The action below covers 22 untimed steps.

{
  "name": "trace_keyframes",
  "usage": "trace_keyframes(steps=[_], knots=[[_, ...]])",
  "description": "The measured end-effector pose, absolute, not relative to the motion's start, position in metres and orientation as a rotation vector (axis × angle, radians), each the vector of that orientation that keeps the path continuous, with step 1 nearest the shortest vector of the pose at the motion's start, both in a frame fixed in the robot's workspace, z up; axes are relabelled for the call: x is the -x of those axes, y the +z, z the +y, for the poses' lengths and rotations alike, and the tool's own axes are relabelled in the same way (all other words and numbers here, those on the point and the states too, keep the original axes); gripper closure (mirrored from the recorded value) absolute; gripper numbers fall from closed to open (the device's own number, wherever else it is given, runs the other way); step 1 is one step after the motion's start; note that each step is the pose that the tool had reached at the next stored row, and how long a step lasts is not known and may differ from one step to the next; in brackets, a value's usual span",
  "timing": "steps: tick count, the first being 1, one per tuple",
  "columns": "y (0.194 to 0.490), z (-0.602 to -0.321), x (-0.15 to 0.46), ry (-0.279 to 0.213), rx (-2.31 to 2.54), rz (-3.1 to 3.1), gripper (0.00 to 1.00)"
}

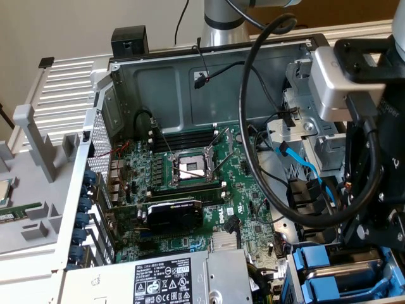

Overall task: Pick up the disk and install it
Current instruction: 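Insert the first disk wire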

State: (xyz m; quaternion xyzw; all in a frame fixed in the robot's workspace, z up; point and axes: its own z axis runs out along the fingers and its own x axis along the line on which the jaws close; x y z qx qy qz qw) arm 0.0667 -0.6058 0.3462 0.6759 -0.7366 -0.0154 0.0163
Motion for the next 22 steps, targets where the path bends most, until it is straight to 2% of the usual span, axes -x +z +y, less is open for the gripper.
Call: trace_keyframes(steps=[22], knots=[[0.3459,-0.6072,-0.0679,-0.051,-2.103,-2.292,0.84]])
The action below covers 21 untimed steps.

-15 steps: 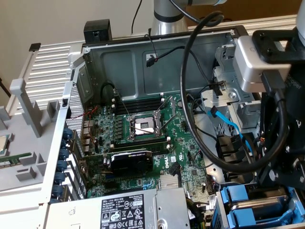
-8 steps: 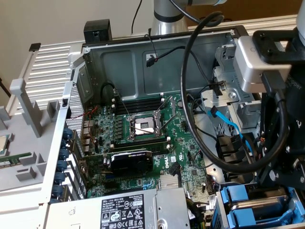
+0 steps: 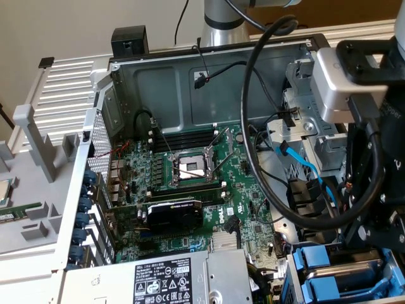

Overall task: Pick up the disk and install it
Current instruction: 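Insert the first disk wire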

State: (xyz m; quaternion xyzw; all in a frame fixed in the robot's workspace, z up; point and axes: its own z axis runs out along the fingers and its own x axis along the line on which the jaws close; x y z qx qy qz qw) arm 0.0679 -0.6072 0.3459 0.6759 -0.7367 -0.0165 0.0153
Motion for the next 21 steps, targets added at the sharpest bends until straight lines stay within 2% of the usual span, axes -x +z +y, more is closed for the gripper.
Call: trace_keyframes(steps=[21], knots=[[0.3446,-0.6059,-0.0688,-0.05,-2.102,-2.292,0.84]])
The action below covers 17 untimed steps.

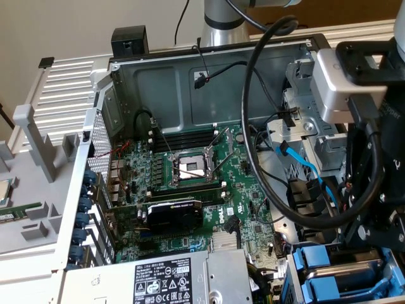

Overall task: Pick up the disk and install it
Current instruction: 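Insert the first disk wire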

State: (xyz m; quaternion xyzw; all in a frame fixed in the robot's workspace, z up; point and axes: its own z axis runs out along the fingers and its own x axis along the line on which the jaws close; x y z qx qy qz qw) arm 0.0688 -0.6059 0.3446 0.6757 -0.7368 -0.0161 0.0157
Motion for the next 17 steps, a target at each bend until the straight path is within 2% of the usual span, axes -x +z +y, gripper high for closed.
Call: trace_keyframes(steps=[17], knots=[[0.3445,-0.6059,-0.0672,-0.042,-2.103,-2.294,0.84]])
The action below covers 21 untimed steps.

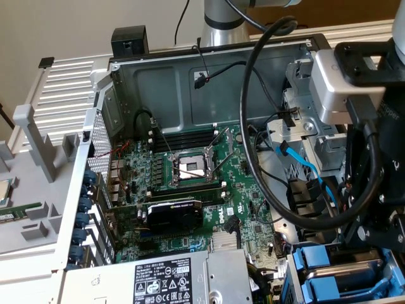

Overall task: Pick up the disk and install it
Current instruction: 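Insert the first disk wire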

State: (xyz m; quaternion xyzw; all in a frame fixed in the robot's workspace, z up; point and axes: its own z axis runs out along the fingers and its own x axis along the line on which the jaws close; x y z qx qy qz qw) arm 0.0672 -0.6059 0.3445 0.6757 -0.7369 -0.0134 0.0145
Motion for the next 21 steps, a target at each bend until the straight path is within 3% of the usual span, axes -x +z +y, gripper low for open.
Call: trace_keyframes(steps=[21], knots=[[0.3446,-0.6059,-0.0647,-0.027,-2.109,-2.3,0.84]])
